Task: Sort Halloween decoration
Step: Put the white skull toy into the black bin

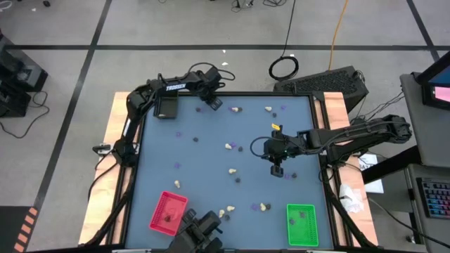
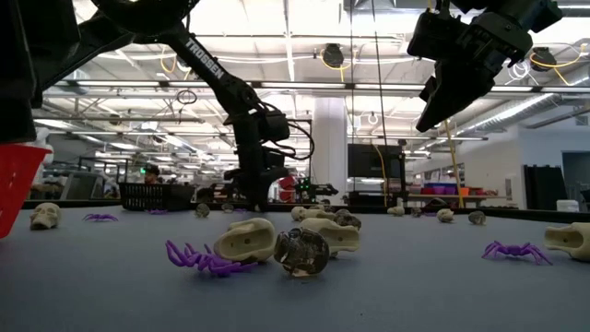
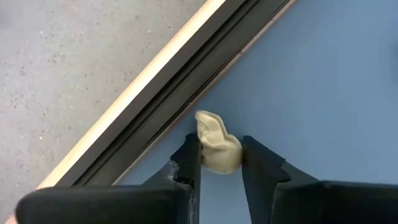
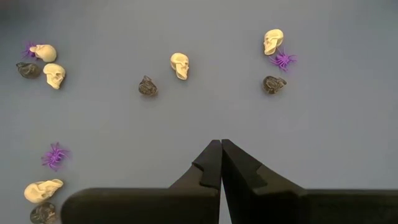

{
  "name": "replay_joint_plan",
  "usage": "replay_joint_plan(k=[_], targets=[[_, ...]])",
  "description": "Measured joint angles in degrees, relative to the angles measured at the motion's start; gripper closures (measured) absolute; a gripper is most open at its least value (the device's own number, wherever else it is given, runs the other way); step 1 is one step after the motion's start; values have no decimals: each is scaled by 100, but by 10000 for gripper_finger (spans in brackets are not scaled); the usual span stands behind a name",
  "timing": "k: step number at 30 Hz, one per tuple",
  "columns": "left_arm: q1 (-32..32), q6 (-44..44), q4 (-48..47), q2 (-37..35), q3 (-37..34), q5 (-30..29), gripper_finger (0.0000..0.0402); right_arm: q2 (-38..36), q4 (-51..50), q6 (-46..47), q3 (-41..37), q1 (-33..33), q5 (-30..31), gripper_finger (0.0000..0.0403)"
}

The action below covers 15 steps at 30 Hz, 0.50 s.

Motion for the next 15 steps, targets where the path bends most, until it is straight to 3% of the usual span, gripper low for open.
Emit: replay_joint_plan(k=[15], targets=[[-64,311,32,-392,-24,-28,326,0,-11,0,0,0,2,403]])
